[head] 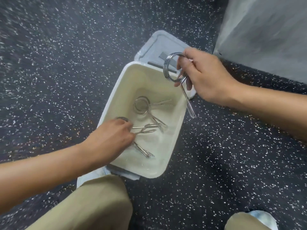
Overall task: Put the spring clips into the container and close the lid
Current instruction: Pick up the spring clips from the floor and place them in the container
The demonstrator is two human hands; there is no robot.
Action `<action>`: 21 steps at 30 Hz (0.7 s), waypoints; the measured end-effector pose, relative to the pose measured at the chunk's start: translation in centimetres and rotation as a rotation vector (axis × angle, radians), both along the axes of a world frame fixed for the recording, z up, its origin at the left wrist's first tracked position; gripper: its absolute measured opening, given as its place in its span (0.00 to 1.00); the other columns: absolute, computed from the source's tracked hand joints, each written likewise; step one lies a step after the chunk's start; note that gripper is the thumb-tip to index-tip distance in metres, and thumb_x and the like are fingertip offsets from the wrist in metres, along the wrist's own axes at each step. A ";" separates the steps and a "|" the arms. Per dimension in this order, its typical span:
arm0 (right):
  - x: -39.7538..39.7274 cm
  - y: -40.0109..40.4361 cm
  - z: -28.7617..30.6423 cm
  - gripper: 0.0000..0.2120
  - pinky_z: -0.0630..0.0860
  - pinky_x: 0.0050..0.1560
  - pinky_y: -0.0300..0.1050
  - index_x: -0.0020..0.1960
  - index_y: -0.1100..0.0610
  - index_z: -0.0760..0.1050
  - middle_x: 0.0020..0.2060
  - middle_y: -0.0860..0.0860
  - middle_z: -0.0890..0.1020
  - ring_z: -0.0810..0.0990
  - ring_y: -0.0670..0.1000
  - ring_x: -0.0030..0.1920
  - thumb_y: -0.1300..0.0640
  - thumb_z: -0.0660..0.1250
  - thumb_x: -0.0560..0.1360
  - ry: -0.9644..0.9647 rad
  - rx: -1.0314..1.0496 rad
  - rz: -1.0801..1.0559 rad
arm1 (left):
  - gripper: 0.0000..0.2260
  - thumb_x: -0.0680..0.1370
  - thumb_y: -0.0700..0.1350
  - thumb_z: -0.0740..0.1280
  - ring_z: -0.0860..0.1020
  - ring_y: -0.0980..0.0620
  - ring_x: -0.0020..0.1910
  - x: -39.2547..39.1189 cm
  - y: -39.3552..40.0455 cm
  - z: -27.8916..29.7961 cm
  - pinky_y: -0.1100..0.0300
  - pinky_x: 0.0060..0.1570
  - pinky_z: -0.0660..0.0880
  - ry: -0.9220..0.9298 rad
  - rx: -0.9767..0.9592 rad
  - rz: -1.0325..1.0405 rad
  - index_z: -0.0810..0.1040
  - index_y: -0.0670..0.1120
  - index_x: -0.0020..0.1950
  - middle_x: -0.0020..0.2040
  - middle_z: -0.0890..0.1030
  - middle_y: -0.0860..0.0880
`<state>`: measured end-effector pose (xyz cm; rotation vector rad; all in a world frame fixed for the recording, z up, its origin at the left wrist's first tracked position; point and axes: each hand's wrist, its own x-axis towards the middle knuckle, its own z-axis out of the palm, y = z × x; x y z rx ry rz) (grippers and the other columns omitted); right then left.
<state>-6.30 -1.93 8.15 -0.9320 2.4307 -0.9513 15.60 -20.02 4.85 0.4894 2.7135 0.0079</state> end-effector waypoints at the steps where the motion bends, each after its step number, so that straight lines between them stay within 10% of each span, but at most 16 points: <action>1: 0.3 -1.2 0.0 0.13 0.74 0.36 0.48 0.48 0.55 0.74 0.38 0.51 0.84 0.79 0.45 0.31 0.50 0.55 0.84 0.007 -0.013 0.021 | 0.10 0.59 0.30 0.74 0.76 0.45 0.28 0.2 -0.1 -0.7 0.56 0.24 0.71 -0.039 -0.034 -0.012 0.79 0.44 0.30 0.29 0.75 0.47; 8: 2.2 -6.4 -1.2 0.13 0.76 0.44 0.53 0.49 0.54 0.77 0.37 0.51 0.81 0.79 0.53 0.38 0.51 0.56 0.82 0.094 0.111 0.223 | 0.11 0.73 0.31 0.64 0.82 0.42 0.44 -0.5 1.6 -3.6 0.55 0.33 0.66 -0.221 -0.165 -0.079 0.81 0.45 0.45 0.45 0.83 0.45; 21: 4.2 -9.5 -6.0 0.10 0.64 0.37 0.46 0.54 0.58 0.78 0.47 0.59 0.81 0.78 0.60 0.45 0.61 0.60 0.78 0.308 0.684 0.449 | 0.13 0.73 0.27 0.61 0.82 0.40 0.50 -1.4 1.5 -4.5 0.52 0.41 0.78 -0.273 -0.148 -0.114 0.72 0.46 0.43 0.50 0.82 0.44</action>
